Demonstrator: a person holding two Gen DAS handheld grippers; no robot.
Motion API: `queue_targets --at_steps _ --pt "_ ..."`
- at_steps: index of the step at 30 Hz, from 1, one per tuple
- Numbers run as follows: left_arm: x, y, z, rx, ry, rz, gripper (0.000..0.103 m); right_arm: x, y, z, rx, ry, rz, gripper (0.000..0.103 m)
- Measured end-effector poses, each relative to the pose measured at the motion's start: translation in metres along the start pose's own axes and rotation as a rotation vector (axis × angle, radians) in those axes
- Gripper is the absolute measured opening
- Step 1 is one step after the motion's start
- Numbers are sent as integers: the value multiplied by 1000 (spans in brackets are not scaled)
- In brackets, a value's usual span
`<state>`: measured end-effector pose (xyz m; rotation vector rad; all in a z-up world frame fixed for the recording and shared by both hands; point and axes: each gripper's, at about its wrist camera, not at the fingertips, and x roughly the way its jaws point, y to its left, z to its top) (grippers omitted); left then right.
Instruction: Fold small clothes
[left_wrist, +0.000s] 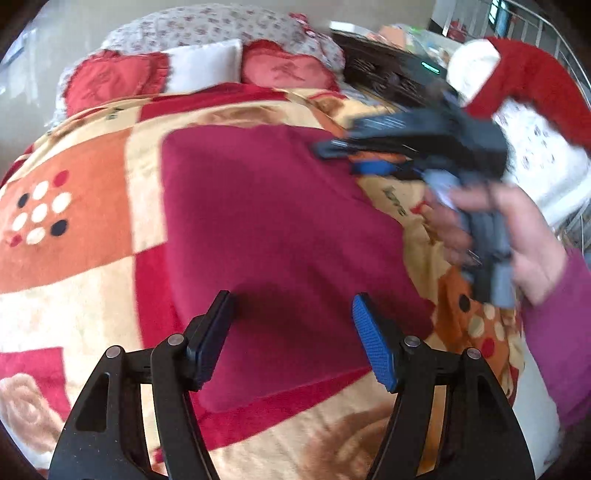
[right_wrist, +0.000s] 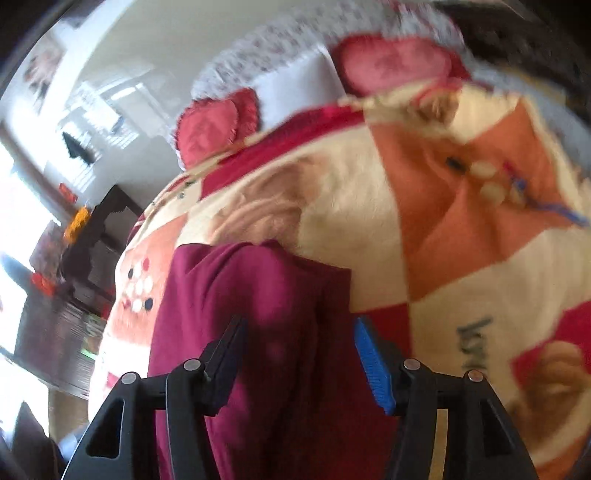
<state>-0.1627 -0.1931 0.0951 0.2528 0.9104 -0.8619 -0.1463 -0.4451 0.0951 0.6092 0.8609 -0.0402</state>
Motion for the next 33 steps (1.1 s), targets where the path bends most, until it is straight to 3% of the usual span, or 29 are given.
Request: queue_targets --at_steps 1,2,6,10,13,16,17,19,23,27,31,33 --pt "2 -5 -2 14 2 2 67 9 2 4 -7 15 4 44" --pt "5 -9 -2 24 5 5 67 12 6 8 -31 7 4 25" --pt "17 -18 -2 34 14 -14 67 5 39 22 -208 -63 -109 10" --pt "31 -25 4 54 23 -22 67 34 33 41 -273 -52 -223 10" --pt "30 -22 5 32 25 -38 67 48 19 37 -251 -24 -203 10" --pt "22 -17 5 12 33 -54 67 30 15 33 -232 -49 -165 14" --pt "17 -15 6 0 31 -63 67 20 16 32 -223 -50 -159 21" --pt "5 -9 7 -11 16 -75 67 5 24 26 -237 -53 -146 21" --pt "-14 3 9 -29 -26 -43 67 -21 55 -2 -345 -52 -92 22" --pt "-15 25 9 -80 -28 35 67 -28 68 -33 -361 -28 -22 22" --pt "-10 40 5 -114 -18 80 67 -14 68 -61 -423 17 -135 22" --pt "-8 44 1 -118 -13 99 67 -9 56 -66 -384 22 -173 22"
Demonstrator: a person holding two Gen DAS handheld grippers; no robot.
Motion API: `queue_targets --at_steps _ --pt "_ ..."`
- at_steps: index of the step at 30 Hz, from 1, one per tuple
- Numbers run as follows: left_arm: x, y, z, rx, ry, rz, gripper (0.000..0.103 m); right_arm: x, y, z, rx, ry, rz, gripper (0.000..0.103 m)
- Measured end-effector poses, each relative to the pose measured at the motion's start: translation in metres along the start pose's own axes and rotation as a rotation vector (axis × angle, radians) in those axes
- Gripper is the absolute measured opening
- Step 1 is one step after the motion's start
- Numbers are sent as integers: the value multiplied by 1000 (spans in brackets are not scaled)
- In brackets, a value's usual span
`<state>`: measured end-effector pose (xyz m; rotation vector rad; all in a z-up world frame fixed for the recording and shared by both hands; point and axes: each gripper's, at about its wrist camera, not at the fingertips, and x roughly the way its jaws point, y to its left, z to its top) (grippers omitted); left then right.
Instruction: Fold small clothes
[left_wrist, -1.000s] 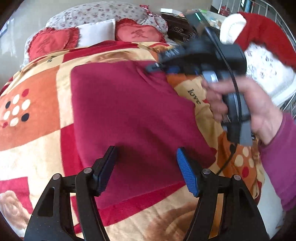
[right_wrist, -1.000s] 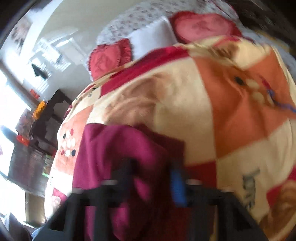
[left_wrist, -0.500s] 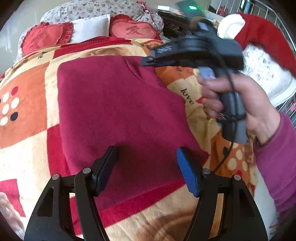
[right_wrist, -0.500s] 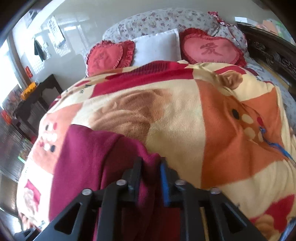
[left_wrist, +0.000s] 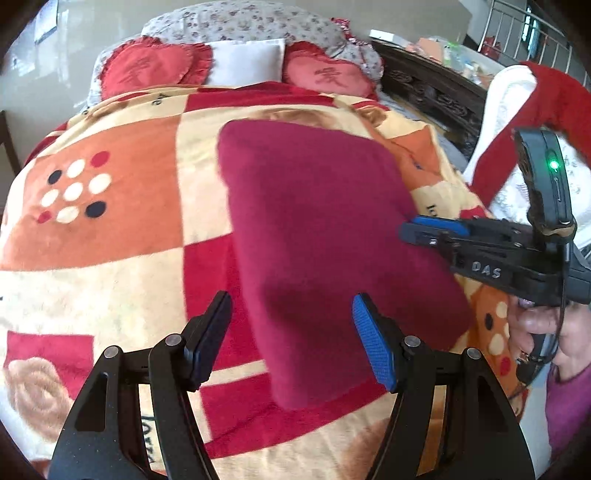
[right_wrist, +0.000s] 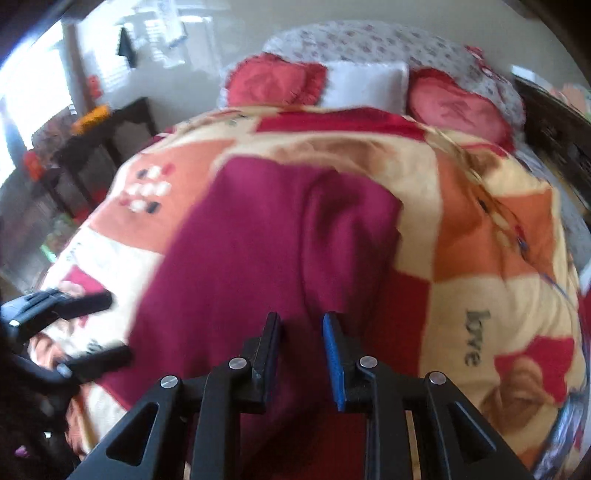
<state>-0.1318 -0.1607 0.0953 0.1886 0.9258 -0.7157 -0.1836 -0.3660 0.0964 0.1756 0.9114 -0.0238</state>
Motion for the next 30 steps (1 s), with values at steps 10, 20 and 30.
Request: queue_targets --at_steps 10,20,30 --pt "4 9 3 -25 -10 25 67 -5 -7 -17 43 3 -42 27" --pt "17 6 21 -25 -24 31 67 -17 -4 28 89 -102 -34 40" --pt "44 5 30 -31 10 2 69 33 -27 45 176 -95 -34 40"
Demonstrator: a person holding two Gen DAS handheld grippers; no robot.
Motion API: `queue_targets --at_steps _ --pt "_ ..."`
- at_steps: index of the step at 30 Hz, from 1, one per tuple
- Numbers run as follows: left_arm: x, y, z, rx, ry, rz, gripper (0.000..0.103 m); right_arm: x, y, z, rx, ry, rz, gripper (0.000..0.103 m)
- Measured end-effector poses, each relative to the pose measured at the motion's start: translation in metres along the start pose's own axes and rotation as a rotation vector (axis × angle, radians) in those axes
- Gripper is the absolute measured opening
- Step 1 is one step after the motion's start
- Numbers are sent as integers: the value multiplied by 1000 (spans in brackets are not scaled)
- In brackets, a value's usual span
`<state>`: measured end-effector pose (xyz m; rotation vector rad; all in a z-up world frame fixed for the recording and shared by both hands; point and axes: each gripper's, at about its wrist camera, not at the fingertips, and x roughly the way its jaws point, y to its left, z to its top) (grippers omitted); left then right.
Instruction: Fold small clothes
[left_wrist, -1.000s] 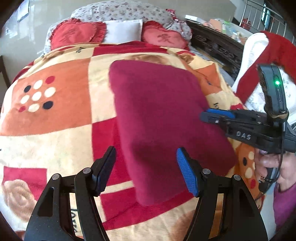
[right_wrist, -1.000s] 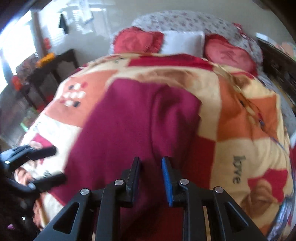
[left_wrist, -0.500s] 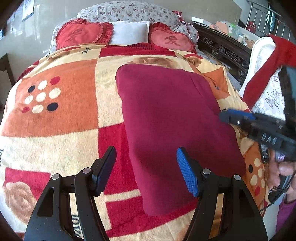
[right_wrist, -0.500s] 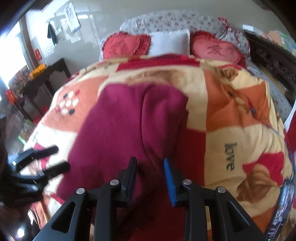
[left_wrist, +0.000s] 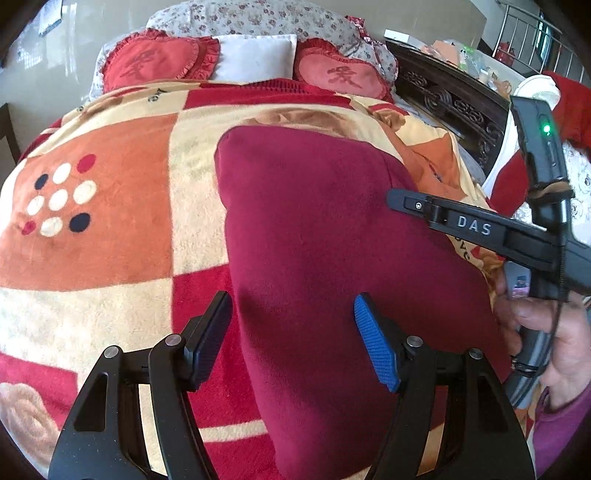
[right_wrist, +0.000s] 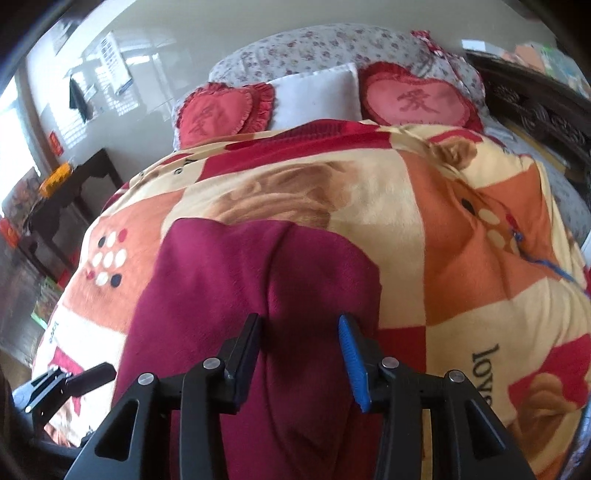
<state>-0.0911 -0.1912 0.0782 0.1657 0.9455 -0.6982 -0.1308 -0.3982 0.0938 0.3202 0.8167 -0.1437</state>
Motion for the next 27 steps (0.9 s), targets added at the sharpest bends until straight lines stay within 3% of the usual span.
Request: queue_targets --at_steps 7,9,13,15,23,27 --pt "8 6 1 -35 23 -40 72 9 -19 -11 48 -21 19 45" --pt "3 10 0 -48 20 -61 72 1 -24 -10 77 0 35 59" --pt "-5 22 1 -98 9 -145 72 -19 -43 -19 183 8 127 64" --pt "0 29 3 -133 32 -177 72 -21 -50 -28 216 21 172 72" --pt "23 36 1 -226 82 -270 87 4 -64 -49 311 68 354 82" --pt "40 36 2 -253 133 -314 89 23 -58 -50 308 99 396 89"
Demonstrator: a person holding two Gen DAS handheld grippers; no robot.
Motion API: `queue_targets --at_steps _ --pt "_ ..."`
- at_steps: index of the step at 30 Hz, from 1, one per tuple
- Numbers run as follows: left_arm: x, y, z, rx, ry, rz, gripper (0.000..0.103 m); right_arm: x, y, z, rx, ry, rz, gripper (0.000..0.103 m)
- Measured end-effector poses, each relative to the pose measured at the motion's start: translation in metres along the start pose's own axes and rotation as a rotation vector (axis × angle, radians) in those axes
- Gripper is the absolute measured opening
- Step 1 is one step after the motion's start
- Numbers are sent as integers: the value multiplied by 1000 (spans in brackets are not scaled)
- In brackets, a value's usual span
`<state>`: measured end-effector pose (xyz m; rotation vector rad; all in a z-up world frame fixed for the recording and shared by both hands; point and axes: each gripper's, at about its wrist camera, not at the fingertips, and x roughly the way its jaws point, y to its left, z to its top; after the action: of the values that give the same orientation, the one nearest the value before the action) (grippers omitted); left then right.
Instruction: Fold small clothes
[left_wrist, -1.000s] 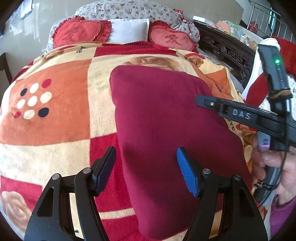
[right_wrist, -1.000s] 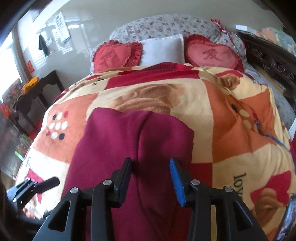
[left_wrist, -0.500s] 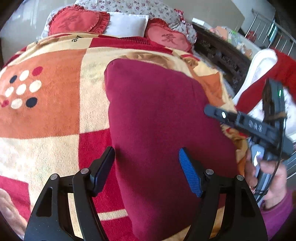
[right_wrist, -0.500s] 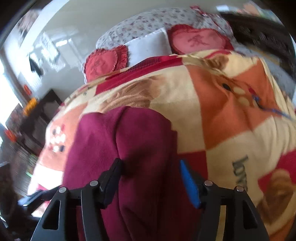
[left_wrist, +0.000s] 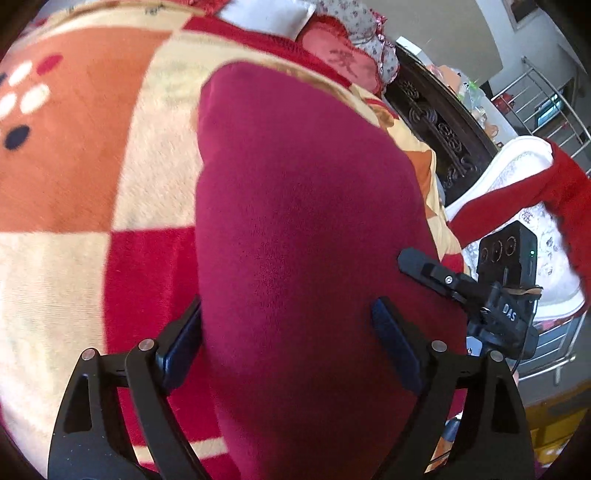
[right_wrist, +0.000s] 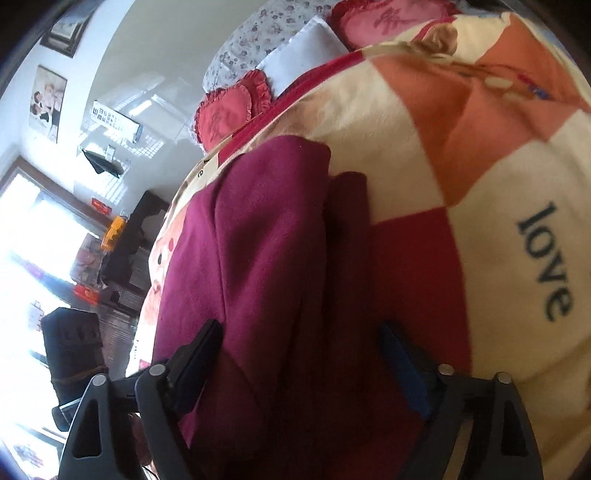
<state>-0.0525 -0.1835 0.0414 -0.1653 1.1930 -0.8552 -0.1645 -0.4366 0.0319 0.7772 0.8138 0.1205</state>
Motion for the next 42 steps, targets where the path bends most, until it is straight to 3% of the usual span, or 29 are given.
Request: queue_targets --at_steps 3,4,5,9,12,18,22,24,25,28,32,36,39,42 --pt "6 6 5 -55 29 -44 89 3 5 3 -21 -3 -6 86" --pt "5 5 5 -60 28 -43 89 3 8 2 -32 -3 -17 81" --pt "4 4 4 -59 25 -37 85 2 11 1 -47 -6 -23 64" --pt "-19 -4 0 -32 -4 -29 71 -7 37 -1 -130 -19 -77 51" --pt "-48 -8 -8 -33 -13 -46 69 -20 58 -1 -152 -23 -65 48" --pt "-105 2 -49 -39 -4 17 69 -30 98 -27 -171 54 3 48" --pt "-106 25 -79 -76 27 90 69 -12 108 -65 -155 104 22 51" --pt "-97 42 -90 -108 63 128 71 7 102 -80 -141 143 -28 55" --pt "-98 46 -93 -117 57 121 73 14 100 -86 -152 157 -91 55" --pt "-114 47 -94 -123 20 129 76 2 107 -90 -176 128 -103 57" --pt "-134 40 -95 -59 -65 267 77 -27 129 -85 -267 68 -157 57" --pt "-137 34 -95 -23 -111 334 77 -47 161 -91 -403 28 -137 56" --pt "-135 29 -96 -20 -133 362 77 -44 178 -106 -485 50 -107 51" --pt "-135 22 -97 -5 -169 397 77 -24 178 -125 -565 112 -179 49"
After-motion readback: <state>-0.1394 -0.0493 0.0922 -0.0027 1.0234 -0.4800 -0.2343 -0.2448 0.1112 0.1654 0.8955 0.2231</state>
